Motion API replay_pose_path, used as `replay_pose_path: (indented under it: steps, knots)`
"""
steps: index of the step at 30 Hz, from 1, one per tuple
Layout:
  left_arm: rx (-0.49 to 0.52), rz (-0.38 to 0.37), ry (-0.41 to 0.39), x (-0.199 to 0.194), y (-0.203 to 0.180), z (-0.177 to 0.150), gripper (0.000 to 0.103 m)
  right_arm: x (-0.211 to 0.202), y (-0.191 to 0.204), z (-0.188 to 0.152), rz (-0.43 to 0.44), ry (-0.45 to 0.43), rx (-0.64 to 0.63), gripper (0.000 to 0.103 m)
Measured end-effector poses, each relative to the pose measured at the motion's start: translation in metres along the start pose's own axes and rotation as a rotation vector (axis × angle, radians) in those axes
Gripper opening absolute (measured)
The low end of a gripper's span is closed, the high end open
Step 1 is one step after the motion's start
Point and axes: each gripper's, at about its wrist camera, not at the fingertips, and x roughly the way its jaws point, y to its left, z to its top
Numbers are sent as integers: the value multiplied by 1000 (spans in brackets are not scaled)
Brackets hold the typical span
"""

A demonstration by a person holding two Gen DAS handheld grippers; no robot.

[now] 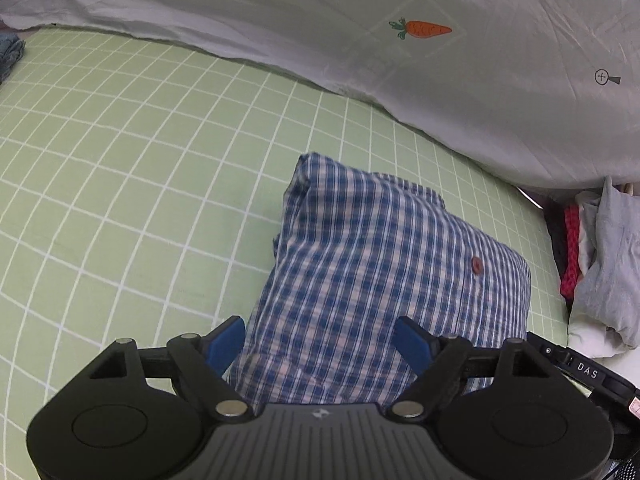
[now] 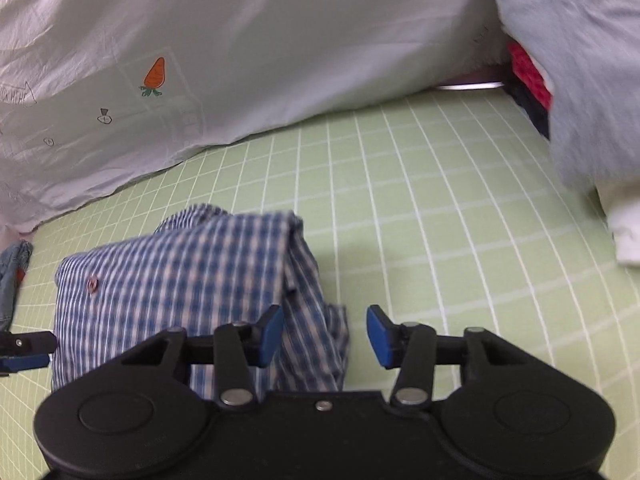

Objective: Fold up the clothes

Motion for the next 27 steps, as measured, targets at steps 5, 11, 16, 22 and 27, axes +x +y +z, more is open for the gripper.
replay_pose_path:
  steps: [5, 11, 16, 22, 27]
  knots:
    - [-8, -2, 23, 8, 1, -18, 82, 4, -8, -27, 34, 34, 46, 34]
    - [-61, -12, 31, 10, 7, -28, 82, -3, 2, -37, 132, 25, 67, 1]
    - [-124, -9, 54, 14, 16, -35, 81, -50, 2, -47, 251, -3, 168, 0]
    - [-122, -8, 66, 17, 17, -37, 81, -13, -11, -78, 124, 195, 197, 1]
    - [-91, 15, 18, 4, 17, -31, 81, -33, -7, -72, 86, 106, 210, 36]
